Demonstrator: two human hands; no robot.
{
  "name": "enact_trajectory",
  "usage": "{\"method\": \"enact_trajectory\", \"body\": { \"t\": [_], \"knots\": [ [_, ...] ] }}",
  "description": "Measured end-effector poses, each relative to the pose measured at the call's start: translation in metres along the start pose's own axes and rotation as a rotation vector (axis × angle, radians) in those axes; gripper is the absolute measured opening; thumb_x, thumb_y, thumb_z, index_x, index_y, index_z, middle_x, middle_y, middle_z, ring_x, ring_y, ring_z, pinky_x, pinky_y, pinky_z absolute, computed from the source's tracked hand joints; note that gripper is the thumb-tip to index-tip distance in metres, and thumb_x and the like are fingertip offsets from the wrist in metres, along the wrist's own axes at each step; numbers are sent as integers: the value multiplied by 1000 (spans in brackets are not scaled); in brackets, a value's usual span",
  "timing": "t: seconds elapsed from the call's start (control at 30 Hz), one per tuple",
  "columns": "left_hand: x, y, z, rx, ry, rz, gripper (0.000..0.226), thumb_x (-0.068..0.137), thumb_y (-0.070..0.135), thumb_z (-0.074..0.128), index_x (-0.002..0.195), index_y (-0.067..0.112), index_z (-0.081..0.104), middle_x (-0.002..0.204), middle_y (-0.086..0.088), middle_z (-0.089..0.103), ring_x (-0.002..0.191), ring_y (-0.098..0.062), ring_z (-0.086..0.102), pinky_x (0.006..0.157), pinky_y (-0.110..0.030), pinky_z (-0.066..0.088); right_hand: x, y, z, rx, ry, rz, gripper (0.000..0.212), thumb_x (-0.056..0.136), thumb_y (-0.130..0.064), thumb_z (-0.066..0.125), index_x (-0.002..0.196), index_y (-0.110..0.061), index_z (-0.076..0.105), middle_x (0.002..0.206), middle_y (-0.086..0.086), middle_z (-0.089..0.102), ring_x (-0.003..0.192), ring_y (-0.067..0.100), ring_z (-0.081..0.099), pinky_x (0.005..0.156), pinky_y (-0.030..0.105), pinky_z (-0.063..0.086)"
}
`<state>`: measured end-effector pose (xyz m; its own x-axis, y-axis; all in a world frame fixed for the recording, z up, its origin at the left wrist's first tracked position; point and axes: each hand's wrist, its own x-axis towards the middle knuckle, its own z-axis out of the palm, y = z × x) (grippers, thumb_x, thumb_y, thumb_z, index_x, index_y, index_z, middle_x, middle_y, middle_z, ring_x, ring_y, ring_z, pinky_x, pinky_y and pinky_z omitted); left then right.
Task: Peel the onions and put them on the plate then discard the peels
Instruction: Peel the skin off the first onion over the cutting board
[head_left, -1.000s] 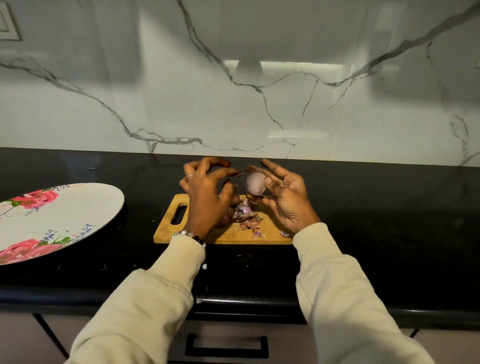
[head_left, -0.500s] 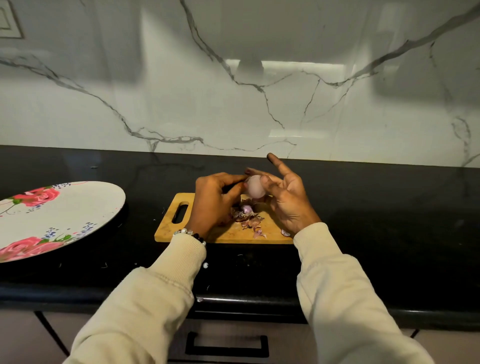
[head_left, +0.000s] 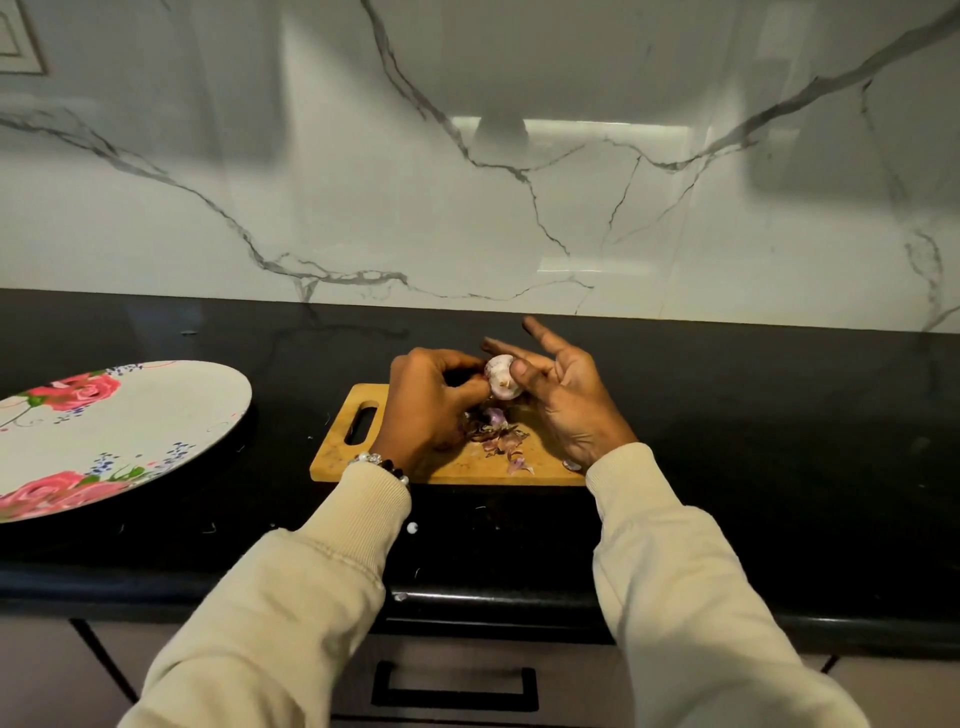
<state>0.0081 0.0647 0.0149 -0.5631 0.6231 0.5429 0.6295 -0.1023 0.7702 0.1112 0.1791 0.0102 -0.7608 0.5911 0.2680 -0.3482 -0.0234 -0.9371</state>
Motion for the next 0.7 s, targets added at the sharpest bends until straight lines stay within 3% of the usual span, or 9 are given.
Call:
{"method": "enact_trajectory", "body": {
  "t": [0.13,0.23,0.37,0.5,0.57,0.63,0.7],
  "knots": [
    [2,-3,-1,5,47,-10,19,83,-2,70,97,7,77,79,10,71,69,4,67,63,-11,52,1,0,1,53,23,-9,64,98,2,48,155,-8,20,127,16,65,115,34,65,101,56,48],
    [2,-1,-1,-49,74,-15,18,86,-3,65,93,9,77,80,3,74,71,-7,70,65,-19,57,1,-3,2,122,28,-11,60,99,3,45,154,-8,22,118,14,68,98,24,72,86,41,59],
    [2,0,-1,-113,166,-7,21,90,-4,56,87,8,73,71,1,70,59,-1,64,55,-11,49,0,-8,3,178,71,-18,56,100,6,41,153,-4,24,90,5,77,82,16,74,66,29,61],
    [3,-3,-2,-14,174,111,11,92,12,65,89,10,75,75,1,71,65,6,64,60,-6,44,1,-10,3,193,96,0,54,102,4,39,153,-7,26,85,3,77,83,16,74,66,29,61],
    [3,-4,-2,52,173,190,11,89,6,67,95,9,75,86,-3,73,73,8,63,64,-4,44,0,-11,3,202,95,8,54,102,5,39,153,-8,26,84,3,77,81,16,74,64,28,61],
    [2,-2,-3,30,177,181,25,87,-8,60,101,8,74,94,-4,71,75,10,62,65,-4,46,0,-11,4,208,103,11,55,101,4,40,153,-10,28,87,6,77,80,17,74,68,31,62],
    [1,-1,-3,-15,214,137,31,86,-13,54,96,9,73,89,-2,71,71,8,64,63,-6,48,0,-11,4,215,103,9,56,102,2,41,153,-13,26,101,12,74,85,20,74,73,33,60]
  ]
}}
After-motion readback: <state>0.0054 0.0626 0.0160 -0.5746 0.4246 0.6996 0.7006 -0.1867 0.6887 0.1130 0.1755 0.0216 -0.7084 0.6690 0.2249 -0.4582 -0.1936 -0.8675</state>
